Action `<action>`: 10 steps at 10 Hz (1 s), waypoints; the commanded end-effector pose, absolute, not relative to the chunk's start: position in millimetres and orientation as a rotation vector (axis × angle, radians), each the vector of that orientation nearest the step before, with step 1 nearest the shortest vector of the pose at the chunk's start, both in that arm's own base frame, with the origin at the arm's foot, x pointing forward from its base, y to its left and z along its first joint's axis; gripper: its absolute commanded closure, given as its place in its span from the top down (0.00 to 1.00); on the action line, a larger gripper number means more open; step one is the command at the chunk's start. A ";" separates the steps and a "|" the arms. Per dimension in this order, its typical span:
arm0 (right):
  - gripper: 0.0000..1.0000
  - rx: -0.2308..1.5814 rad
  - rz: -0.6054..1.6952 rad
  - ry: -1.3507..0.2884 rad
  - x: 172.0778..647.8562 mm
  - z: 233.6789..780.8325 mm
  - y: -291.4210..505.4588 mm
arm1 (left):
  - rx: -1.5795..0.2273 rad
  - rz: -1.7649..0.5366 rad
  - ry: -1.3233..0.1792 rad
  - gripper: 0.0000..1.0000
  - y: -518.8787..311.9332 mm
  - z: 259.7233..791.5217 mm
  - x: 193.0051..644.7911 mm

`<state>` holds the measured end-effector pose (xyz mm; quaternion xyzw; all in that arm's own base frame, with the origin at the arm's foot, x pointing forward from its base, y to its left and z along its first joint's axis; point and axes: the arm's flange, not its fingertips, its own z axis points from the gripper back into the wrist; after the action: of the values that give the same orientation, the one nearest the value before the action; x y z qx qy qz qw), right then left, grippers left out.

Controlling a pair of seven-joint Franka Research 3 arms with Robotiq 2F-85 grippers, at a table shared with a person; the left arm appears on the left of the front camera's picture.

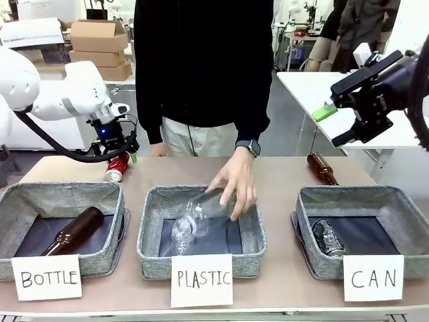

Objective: Sort the can waste into the basket.
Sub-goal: Pick up the can waste from the table and place it in the right Fabric basket.

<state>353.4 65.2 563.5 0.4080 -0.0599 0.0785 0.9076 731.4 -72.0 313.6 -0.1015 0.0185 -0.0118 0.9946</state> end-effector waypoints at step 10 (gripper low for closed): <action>1.00 0.833 0.171 -0.132 354.1 563.9 62.8 | -0.175 0.012 0.061 0.00 -68.7 320.2 742.7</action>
<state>353.4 65.2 563.5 0.4080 -0.0599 0.0785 0.9076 740.0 -69.0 315.6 -0.0984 0.0330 -0.0045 0.9946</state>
